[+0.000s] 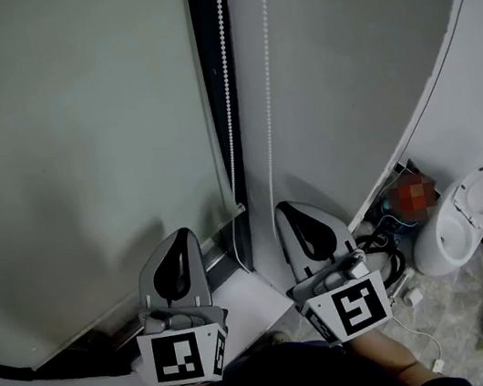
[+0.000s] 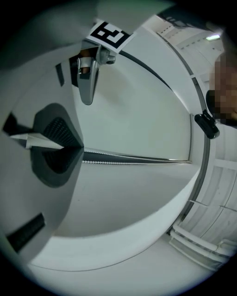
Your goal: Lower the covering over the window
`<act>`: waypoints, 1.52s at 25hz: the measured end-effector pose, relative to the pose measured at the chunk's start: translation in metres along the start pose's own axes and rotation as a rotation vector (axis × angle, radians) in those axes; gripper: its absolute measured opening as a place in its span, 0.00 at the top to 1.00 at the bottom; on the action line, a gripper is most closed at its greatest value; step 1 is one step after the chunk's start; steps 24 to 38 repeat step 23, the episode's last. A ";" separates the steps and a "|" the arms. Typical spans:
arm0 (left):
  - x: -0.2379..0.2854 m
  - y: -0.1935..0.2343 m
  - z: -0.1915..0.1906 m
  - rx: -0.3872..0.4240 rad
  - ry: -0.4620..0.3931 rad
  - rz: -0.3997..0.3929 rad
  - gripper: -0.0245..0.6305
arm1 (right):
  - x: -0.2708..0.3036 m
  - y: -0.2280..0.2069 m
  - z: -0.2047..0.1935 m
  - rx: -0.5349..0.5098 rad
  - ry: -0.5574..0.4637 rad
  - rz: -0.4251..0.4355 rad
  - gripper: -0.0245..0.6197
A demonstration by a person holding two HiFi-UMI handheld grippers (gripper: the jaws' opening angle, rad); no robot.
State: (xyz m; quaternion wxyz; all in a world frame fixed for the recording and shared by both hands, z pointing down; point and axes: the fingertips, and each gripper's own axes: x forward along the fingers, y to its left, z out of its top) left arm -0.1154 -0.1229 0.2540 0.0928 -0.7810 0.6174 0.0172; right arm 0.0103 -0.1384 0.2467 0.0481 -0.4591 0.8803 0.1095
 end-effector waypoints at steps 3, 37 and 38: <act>-0.001 -0.001 0.000 0.011 0.003 -0.008 0.95 | 0.001 0.000 -0.001 0.010 0.001 -0.010 0.94; -0.006 -0.002 -0.002 0.022 -0.012 -0.063 0.95 | 0.005 0.010 -0.003 0.014 0.008 -0.039 0.94; -0.006 -0.002 -0.002 0.022 -0.012 -0.063 0.95 | 0.005 0.010 -0.003 0.014 0.008 -0.039 0.94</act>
